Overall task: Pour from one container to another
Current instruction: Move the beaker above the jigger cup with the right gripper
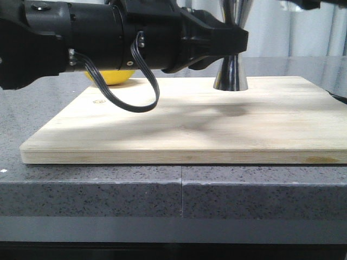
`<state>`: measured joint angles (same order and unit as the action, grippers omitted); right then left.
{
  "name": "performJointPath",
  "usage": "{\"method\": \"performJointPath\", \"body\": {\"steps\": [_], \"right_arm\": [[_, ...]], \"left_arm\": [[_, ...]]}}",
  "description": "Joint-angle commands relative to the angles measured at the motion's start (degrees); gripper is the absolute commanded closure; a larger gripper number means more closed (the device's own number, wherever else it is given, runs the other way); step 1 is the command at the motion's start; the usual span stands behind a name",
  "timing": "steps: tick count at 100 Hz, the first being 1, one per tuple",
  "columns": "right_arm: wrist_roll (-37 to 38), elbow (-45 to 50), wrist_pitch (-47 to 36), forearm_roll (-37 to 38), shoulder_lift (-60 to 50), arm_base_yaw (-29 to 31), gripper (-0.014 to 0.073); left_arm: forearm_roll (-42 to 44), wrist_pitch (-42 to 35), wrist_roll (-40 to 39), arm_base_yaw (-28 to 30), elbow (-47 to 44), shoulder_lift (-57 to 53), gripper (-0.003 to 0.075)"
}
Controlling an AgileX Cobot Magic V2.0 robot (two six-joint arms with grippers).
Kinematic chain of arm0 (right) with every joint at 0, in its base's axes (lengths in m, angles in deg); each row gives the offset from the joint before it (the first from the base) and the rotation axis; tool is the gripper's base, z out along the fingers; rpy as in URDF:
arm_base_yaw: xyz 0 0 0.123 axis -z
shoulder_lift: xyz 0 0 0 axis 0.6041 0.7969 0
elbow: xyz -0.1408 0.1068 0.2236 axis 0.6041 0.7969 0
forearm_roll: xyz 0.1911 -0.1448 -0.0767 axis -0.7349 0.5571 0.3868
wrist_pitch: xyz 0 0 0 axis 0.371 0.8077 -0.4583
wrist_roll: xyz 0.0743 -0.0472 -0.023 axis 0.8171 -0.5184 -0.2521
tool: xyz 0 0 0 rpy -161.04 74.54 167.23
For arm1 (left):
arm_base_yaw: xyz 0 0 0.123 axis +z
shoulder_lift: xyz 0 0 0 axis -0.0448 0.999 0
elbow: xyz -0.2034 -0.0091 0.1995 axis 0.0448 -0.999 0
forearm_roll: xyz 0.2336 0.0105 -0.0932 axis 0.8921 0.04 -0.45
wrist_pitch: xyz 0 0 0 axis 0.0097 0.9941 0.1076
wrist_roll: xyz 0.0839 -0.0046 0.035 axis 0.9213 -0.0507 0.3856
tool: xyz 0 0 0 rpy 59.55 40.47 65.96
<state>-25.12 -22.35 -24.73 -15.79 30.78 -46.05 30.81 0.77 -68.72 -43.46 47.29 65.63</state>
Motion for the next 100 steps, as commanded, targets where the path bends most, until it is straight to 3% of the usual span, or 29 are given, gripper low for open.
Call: {"method": "performJointPath", "body": {"steps": [1, 35, 100], "right_arm": [[-0.4, -1.4, -3.0, 1.8, -4.3, 0.1, 0.0302], [-0.4, -1.4, -0.7, 8.6, -9.9, 0.1, 0.0302], [0.1, -1.4, -1.0, 14.6, -12.4, 0.1, 0.0302]], "left_arm": [[-0.4, -5.7, -1.5, 0.0, 1.8, -2.7, 0.0659], [3.5, -6.8, -3.1, 0.0, 1.8, -2.7, 0.0659], [7.2, -8.8, -5.6, 0.0, 1.8, -2.7, 0.0659]]}}
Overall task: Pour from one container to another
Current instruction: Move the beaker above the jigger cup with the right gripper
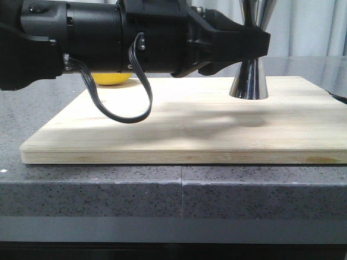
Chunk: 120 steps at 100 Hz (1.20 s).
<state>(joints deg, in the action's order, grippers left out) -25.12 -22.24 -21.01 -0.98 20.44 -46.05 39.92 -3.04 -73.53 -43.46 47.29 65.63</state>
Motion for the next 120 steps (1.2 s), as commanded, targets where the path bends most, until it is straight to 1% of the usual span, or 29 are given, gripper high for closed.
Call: {"method": "performJointPath", "body": {"steps": [1, 21, 32, 64, 86, 99, 120], "right_arm": [[0.1, -1.5, -4.6, -0.1, -2.1, 0.1, 0.0302], [0.1, -1.5, -4.6, 3.2, -2.3, 0.1, 0.0302], [0.1, -1.5, -4.6, 3.3, -2.3, 0.1, 0.0302], [0.1, -1.5, -4.9, 7.1, -2.3, 0.1, 0.0302], [0.1, -1.5, -5.3, 7.7, -2.3, 0.1, 0.0302], [0.1, -1.5, -5.7, 10.1, -2.3, 0.1, 0.0302], [0.1, -1.5, -6.5, 10.9, -2.3, 0.1, 0.0302]], "left_arm": [[-1.9, -5.0, -0.8, 0.0, 1.8, -2.7, 0.0659], [-1.1, -5.2, -0.8, 0.0, 1.8, -2.7, 0.066], [-0.5, -5.3, -0.9, 0.0, 1.8, -2.7, 0.066], [-0.3, -5.4, -0.9, 0.0, 1.8, -2.7, 0.0659], [-0.3, -5.4, -0.9, 0.0, 1.8, -2.7, 0.0659], [-0.3, -5.4, -0.9, 0.0, 1.8, -2.7, 0.066], [-0.3, -5.4, -0.9, 0.0, 1.8, -2.7, 0.066]]}}
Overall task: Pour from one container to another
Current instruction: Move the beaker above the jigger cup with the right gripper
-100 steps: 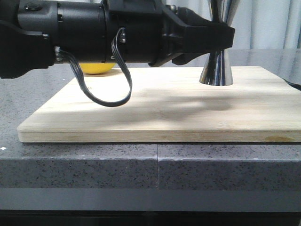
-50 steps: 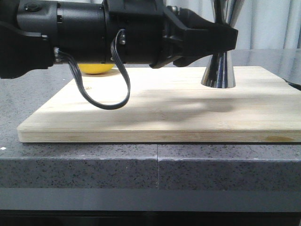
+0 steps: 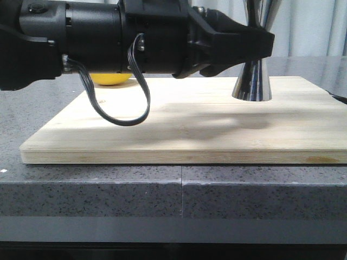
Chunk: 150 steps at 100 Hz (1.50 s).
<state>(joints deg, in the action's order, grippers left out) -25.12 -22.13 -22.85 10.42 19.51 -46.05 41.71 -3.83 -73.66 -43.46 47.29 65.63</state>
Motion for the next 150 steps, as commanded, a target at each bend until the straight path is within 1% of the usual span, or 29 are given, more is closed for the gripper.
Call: {"method": "performJointPath", "body": {"steps": [1, 25, 47, 65, 77, 106, 136, 144, 150], "right_arm": [[0.1, -1.6, -4.6, -0.5, -1.4, 0.1, 0.0302], [0.1, -1.6, -6.2, 3.8, -1.4, 0.1, 0.0302], [0.1, -1.6, -6.2, 6.2, -1.4, 0.1, 0.0302], [0.1, -1.6, -6.2, 6.5, -1.4, 0.1, 0.0302], [0.0, -1.6, -6.2, 8.5, -1.4, 0.1, 0.0302], [-3.0, -1.6, -6.2, 8.7, -1.4, 0.1, 0.0302], [-3.8, -1.6, -6.2, 8.7, -1.4, 0.1, 0.0302], [-5.7, -1.6, -6.2, 8.7, -1.4, 0.1, 0.0302], [-5.7, -1.6, -6.2, 8.7, -1.4, 0.1, 0.0302]], "left_arm": [[-2.1, -4.6, -0.7, 0.0, 1.8, -2.7, 0.066], [-2.1, -4.6, -0.7, 0.0, 1.8, -2.7, 0.066], [-2.1, -4.6, -0.7, 0.0, 1.8, -2.7, 0.066], [-2.1, -4.6, -0.7, 0.0, 1.8, -2.7, 0.066], [-2.1, -4.6, -0.7, 0.0, 1.8, -2.7, 0.066], [-2.0, -4.6, -0.7, 0.0, 1.8, -2.7, 0.066], [-1.8, -4.6, -0.8, 0.0, 1.8, -2.7, 0.0659], [-1.8, -4.6, -1.0, 0.0, 1.8, -2.7, 0.066], [-1.8, -4.6, -1.0, 0.0, 1.8, -2.7, 0.066]]}}
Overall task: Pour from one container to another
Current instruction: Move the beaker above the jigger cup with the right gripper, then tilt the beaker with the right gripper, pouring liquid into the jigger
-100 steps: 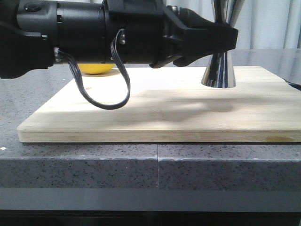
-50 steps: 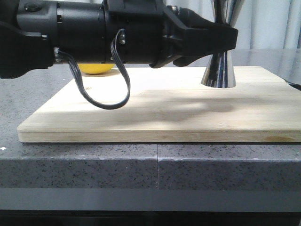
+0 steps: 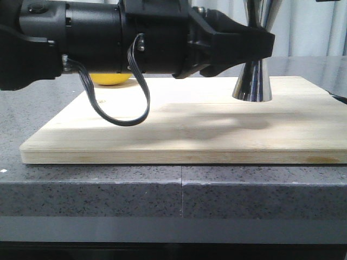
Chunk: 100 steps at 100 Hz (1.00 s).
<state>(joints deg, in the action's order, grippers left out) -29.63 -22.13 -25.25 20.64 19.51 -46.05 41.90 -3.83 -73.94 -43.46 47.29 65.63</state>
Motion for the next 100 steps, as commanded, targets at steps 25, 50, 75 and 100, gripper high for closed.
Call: {"method": "performJointPath", "body": {"steps": [25, 50, 75, 100], "right_arm": [[-1.2, -1.6, -3.8, -1.6, -1.4, 0.1, 0.0302], [-4.2, -1.6, -3.8, -1.6, -1.4, 0.1, 0.0302], [-6.7, -1.6, -3.8, -1.6, -1.4, 0.1, 0.0302], [-9.1, -1.6, -3.8, -1.6, -1.4, 0.1, 0.0302]], "left_arm": [[-2.0, -4.6, -0.7, 0.0, 1.8, -2.7, 0.066], [-2.0, -4.6, -0.7, 0.0, 1.8, -2.7, 0.0659], [-2.0, -4.6, -0.7, 0.0, 1.8, -2.7, 0.066], [-2.0, -4.6, -0.8, 0.0, 1.8, -2.7, 0.066]]}}
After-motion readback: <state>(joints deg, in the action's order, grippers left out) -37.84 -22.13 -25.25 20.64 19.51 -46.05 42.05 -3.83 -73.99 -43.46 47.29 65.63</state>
